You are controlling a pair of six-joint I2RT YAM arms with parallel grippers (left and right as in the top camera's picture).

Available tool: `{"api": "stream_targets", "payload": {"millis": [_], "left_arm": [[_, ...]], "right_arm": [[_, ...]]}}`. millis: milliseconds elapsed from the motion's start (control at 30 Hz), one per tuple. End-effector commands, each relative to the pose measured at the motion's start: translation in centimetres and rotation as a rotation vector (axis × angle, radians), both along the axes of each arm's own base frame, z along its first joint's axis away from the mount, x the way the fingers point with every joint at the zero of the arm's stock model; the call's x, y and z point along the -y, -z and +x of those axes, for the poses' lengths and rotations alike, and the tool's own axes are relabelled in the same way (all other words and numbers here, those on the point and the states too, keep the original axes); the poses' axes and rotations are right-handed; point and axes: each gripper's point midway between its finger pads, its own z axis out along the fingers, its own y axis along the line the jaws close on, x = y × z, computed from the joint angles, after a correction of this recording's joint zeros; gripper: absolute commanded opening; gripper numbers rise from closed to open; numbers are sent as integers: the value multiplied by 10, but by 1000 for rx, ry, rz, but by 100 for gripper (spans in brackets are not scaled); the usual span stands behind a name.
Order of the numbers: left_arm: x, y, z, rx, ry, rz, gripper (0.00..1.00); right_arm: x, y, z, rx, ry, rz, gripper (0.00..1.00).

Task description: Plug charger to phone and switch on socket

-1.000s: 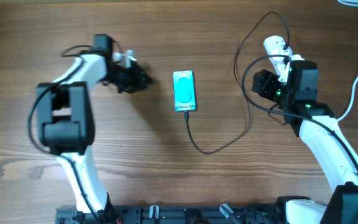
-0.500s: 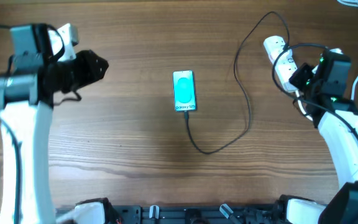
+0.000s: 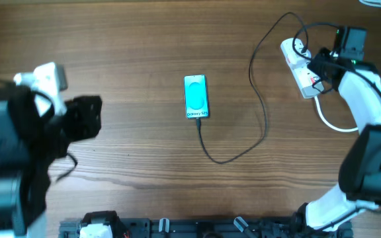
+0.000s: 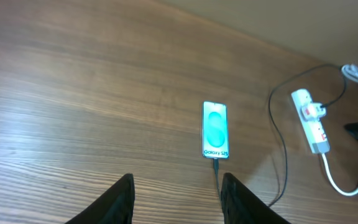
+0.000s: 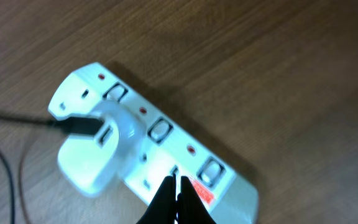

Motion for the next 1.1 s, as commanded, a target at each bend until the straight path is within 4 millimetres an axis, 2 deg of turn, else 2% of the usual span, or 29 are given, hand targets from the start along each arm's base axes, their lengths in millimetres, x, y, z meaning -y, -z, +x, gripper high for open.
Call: {"api": "stream_targets", "payload": {"millis": [0, 67, 100, 133, 333, 500, 600, 733, 1067], "left_arm": [[-9, -16, -33, 81, -46, 53, 45], [-10, -19, -47, 101, -55, 56, 47], [-10, -20, -55, 110, -56, 57, 54], [-9, -20, -67, 121, -56, 59, 99], [-19, -22, -85, 145, -104, 100, 100], [-30, 11, -110, -25, -143, 151, 100], [-34, 25, -124, -102, -158, 172, 100], [-36, 24, -124, -100, -167, 181, 100], [-37, 24, -124, -101, -171, 185, 100]], "right_arm": [[7, 15, 14, -28, -6, -26, 5], [8, 22, 18, -27, -7, -26, 5], [8, 24, 19, -28, -7, -26, 5], [8, 28, 22, -24, -17, -33, 5], [9, 35, 27, -24, -43, -52, 5], [10, 33, 32, -6, -61, -68, 5], [10, 34, 34, -1, -69, -74, 5], [9, 41, 37, 1, -75, -66, 4], [-11, 66, 43, -16, -123, -33, 5]]}}
